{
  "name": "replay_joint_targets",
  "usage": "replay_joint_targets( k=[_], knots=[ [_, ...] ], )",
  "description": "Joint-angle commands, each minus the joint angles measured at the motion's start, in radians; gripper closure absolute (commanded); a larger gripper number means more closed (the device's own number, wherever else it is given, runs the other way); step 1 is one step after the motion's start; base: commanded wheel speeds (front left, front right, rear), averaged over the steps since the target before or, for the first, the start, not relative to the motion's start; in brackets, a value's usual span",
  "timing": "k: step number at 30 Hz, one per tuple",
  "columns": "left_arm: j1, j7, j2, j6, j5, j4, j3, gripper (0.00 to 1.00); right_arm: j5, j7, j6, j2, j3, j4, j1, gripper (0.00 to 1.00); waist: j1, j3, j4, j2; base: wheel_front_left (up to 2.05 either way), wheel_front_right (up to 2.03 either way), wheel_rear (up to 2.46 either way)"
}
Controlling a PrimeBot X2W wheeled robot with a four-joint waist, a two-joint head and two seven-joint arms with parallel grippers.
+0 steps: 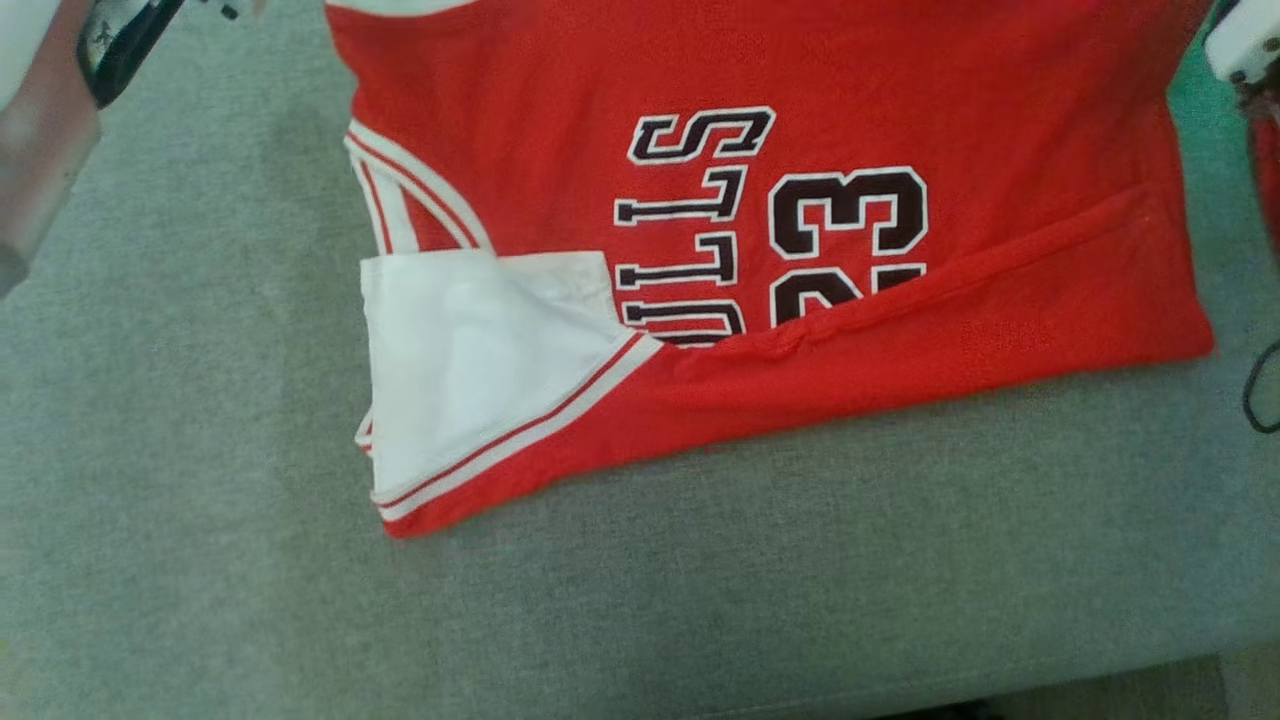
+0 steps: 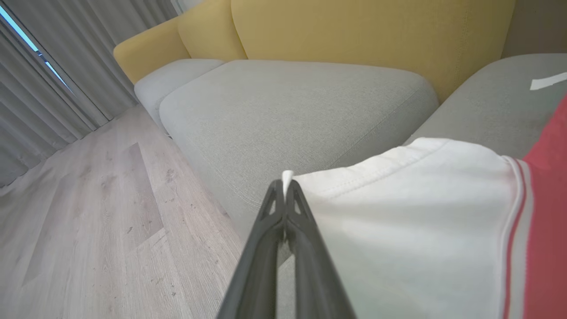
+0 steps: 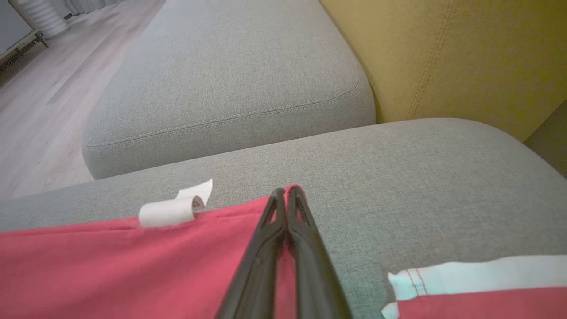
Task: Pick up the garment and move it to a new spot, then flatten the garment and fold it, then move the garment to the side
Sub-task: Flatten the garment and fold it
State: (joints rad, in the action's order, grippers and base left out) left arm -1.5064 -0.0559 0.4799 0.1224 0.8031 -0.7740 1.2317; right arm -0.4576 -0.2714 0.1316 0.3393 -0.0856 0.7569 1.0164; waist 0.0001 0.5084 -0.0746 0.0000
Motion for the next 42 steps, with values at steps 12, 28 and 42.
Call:
replay_joint_targets(
  k=[12, 28, 42],
  knots=[
    [0.112, -0.088, 0.076, -0.022, 0.060, 0.107, -0.038, 1.00, -0.089, 0.022, -0.001, 0.073, 0.002, -0.113, -0.165, 1.00, -0.0001, -0.057, 0.061, 0.0000, 0.00, 0.00, 0.00],
    [0.512, -0.139, 0.308, -0.259, 0.120, 0.623, -0.011, 1.00, -0.120, 0.000, -0.001, 0.106, 0.067, -0.329, -0.475, 1.00, -0.0001, -0.139, 0.103, 0.0000, 0.00, 0.00, 0.00],
    [0.759, -0.174, 0.336, -0.358, 0.130, 0.800, 0.024, 1.00, -0.063, -0.074, -0.001, 0.032, 0.203, -0.532, -0.759, 1.00, -0.0001, -0.168, 0.116, 0.0000, 0.00, 0.00, 0.00]
  ],
)
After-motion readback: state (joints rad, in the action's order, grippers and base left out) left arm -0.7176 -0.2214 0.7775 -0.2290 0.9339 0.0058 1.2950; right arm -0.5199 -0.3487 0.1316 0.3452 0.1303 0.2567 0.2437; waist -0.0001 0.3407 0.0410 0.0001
